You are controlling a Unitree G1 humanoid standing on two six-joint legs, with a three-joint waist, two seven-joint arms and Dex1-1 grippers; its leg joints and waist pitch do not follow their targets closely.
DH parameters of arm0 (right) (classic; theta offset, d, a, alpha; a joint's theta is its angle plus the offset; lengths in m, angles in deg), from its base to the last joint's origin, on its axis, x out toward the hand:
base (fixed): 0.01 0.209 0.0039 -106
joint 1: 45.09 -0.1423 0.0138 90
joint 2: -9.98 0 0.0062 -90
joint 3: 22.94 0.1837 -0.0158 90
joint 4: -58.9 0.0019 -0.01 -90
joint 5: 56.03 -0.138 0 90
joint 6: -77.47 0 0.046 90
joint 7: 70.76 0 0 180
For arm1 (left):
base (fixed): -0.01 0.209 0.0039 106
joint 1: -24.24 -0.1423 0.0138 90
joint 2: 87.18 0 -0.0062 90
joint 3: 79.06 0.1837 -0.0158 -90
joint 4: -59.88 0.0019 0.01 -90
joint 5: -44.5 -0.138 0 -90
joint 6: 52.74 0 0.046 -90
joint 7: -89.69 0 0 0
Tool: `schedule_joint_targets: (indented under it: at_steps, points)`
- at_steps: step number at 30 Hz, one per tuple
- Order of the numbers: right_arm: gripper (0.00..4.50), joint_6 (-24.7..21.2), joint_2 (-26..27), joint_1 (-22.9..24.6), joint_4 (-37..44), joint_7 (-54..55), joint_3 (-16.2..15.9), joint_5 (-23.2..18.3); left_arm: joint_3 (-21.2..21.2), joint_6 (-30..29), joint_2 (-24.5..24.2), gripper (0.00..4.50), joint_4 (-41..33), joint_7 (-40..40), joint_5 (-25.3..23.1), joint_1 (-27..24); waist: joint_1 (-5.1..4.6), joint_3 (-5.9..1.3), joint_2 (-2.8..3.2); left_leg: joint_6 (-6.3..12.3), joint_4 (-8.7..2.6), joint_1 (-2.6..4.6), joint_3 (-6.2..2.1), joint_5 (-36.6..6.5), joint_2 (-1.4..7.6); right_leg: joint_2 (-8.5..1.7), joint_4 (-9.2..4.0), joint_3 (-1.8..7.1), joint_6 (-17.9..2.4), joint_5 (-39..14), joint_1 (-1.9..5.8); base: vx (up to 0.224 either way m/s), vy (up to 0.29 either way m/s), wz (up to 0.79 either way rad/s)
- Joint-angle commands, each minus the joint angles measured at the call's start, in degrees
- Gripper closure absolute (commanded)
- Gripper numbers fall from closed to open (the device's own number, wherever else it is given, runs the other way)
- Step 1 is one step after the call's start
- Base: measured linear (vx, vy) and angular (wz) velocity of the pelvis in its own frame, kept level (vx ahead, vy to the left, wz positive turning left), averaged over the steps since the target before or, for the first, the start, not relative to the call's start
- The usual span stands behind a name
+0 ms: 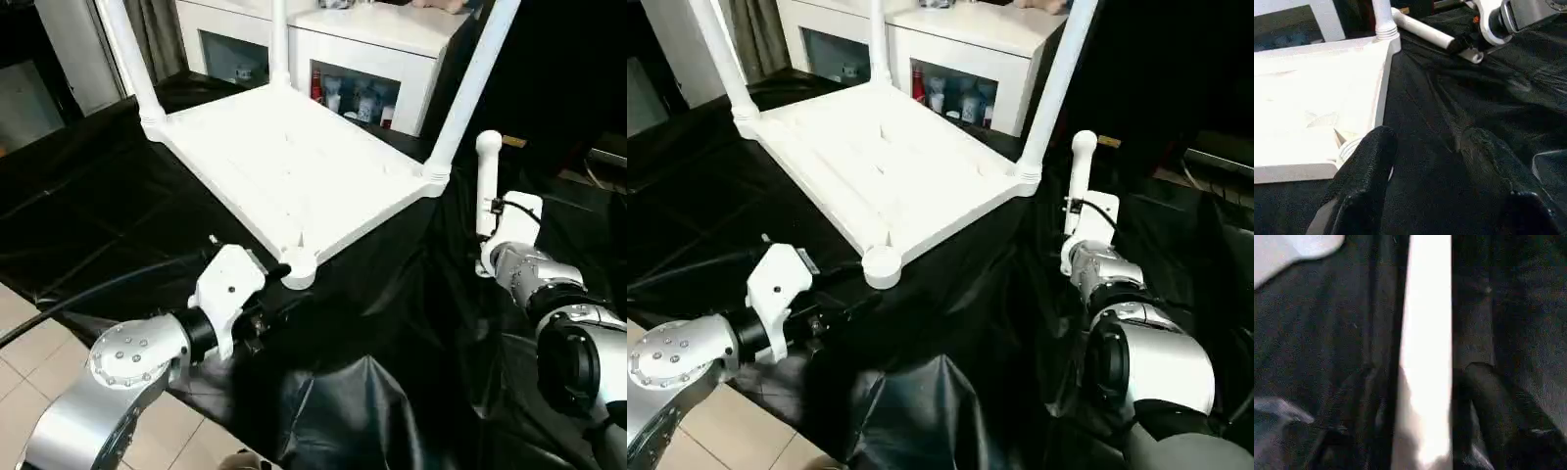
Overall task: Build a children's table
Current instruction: Pick table leg
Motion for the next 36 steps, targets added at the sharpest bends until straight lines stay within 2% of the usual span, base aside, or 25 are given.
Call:
schedule_joint_targets:
  at_steps: [1,2,4,13,16,20,21,22,23,25,26,29,32,34,36]
  points:
    - [1.86,-0.75,-0.39,0.41,-0.22,0.01,0.65,-0.55,0.72,0.49,-0.54,1.94,0.07,0.51,-0.71,0.11,0.06,-3.86,0.45,-0.86,-5.48,0.35,-2.38,-11.87,5.02,-6.45,-4.6,4.01,-10.49,-18.84,2.84,0.0,0.0,0.0]
    - [2.05,-0.77,-0.37,0.41,-0.21,0.03,0.7,-0.56,0.74,0.55,-0.58,1.94,0.12,0.52,-0.8,0.13,0.03,-3.88,0.41,-0.8,-5.48,0.34,-2.36,-11.58,5.04,-6.41,-4.56,4.0,-10.52,-18.35,2.82,0.0,0.0,0.0]
    - [2.12,-0.83,-0.32,0.4,-0.17,0.08,0.91,-0.54,0.77,0.71,-0.49,1.94,0.33,0.59,-0.91,0.3,0.03,-3.93,0.4,-0.74,-5.46,0.28,-2.37,-11.22,5.03,-6.4,-4.45,3.99,-10.69,-17.82,2.84,0.0,0.0,0.0]
    - [2.93,0.73,0.03,0.12,0.2,0.82,3.92,-2.87,1.77,2.25,-0.74,1.94,2.19,1.05,-2.87,1.56,0.0,-4.02,0.52,-0.36,-5.39,0.28,-2.27,-10.31,4.98,-6.36,-4.33,3.99,-11.04,-16.18,2.87,0.0,0.0,0.0]
    - [3.17,0.48,0.08,0.14,0.22,0.09,3.74,-2.61,2.03,2.35,-0.34,1.94,2.5,1.4,-2.92,1.85,0.0,-4.07,0.53,-0.33,-5.37,0.22,-2.27,-9.87,5.02,-6.37,-4.24,3.97,-11.4,-15.62,2.93,0.0,0.0,0.0]
    - [3.21,0.92,0.57,0.3,0.29,-0.31,4.04,-2.6,2.09,3.77,-0.35,1.94,4.32,0.99,-3.35,2.38,-0.1,-3.98,0.71,-0.35,-5.38,0.26,-2.27,-10.69,4.99,-6.35,-4.44,3.97,-11.42,-16.34,2.86,0.0,0.0,0.0]
    - [3.21,1.17,0.64,0.25,0.33,-0.5,4.22,-2.83,2.08,4.06,-0.28,1.94,4.71,0.94,-3.41,2.61,-0.08,-3.99,0.91,-0.44,-5.36,0.33,-2.26,-11.01,4.96,-6.38,-4.51,3.98,-11.36,-16.73,2.81,0.0,0.0,0.0]
    - [3.21,1.22,0.65,0.24,0.34,-0.53,4.25,-2.86,2.08,4.13,-0.26,1.94,4.81,0.92,-3.43,2.67,-0.14,-3.99,0.84,-0.51,-5.39,0.36,-2.26,-11.19,4.98,-6.34,-4.52,3.97,-11.32,-16.88,2.81,0.0,0.0,0.0]
    - [3.21,2.29,0.69,0.05,0.48,-0.73,4.63,-3.03,2.2,5.02,-0.08,1.94,6.07,0.8,-3.82,3.5,-0.09,-3.99,1.04,-0.62,-5.43,0.37,-2.36,-11.56,5.02,-6.37,-4.56,3.93,-11.26,-17.17,2.81,0.0,0.0,0.0]
    - [3.21,3.14,0.67,-0.12,0.6,-0.98,5.02,-3.32,2.34,5.61,0.1,1.94,6.7,0.87,-4.05,3.94,-0.14,-4.03,1.0,-0.67,-5.4,0.42,-2.34,-11.41,5.05,-6.37,-4.49,3.97,-11.37,-16.72,2.84,0.0,0.0,0.0]
    - [3.21,3.34,0.67,-0.19,0.64,-1.06,5.16,-3.45,2.4,5.8,0.14,1.94,6.94,0.89,-4.11,4.1,-0.14,-4.03,0.88,-0.43,-5.36,0.28,-2.3,-11.02,4.99,-6.46,-4.49,3.99,-11.37,-16.69,2.94,0.0,0.0,0.0]
    - [3.22,5.48,0.55,-0.59,1.06,-1.58,5.45,-3.74,2.22,7.19,0.44,1.94,8.74,1.0,-4.43,5.13,-0.09,-4.19,1.12,0.01,-5.23,0.29,-2.22,-9.66,4.99,-6.41,-4.37,3.96,-11.66,-15.73,2.94,0.0,0.0,0.0]
    - [3.22,6.98,0.53,-0.58,1.52,-2.1,6.07,-4.28,1.76,8.13,1.27,1.94,10.12,1.9,-4.52,5.34,-0.22,-4.19,1.05,0.64,-5.14,0.2,-2.08,-8.66,4.95,-6.36,-4.33,3.99,-12.11,-14.93,3.0,0.0,0.0,0.0]
    - [3.22,7.8,0.61,-0.44,1.9,-2.38,6.22,-4.52,1.57,8.64,1.9,1.94,10.85,2.71,-4.78,5.25,-0.14,-4.33,1.12,0.89,-5.06,0.16,-2.09,-7.84,5.02,-6.41,-4.22,3.99,-12.3,-14.34,3.04,0.0,0.0,0.0]
    - [3.22,9.19,0.93,-0.09,2.88,-3.87,5.62,-4.5,1.28,9.87,3.09,1.94,13.01,4.21,-5.56,5.4,-0.5,-4.28,1.43,1.24,-4.99,0.12,-2.0,-7.7,4.92,-6.13,-4.31,3.92,-12.36,-13.95,2.97,0.0,0.0,0.0]
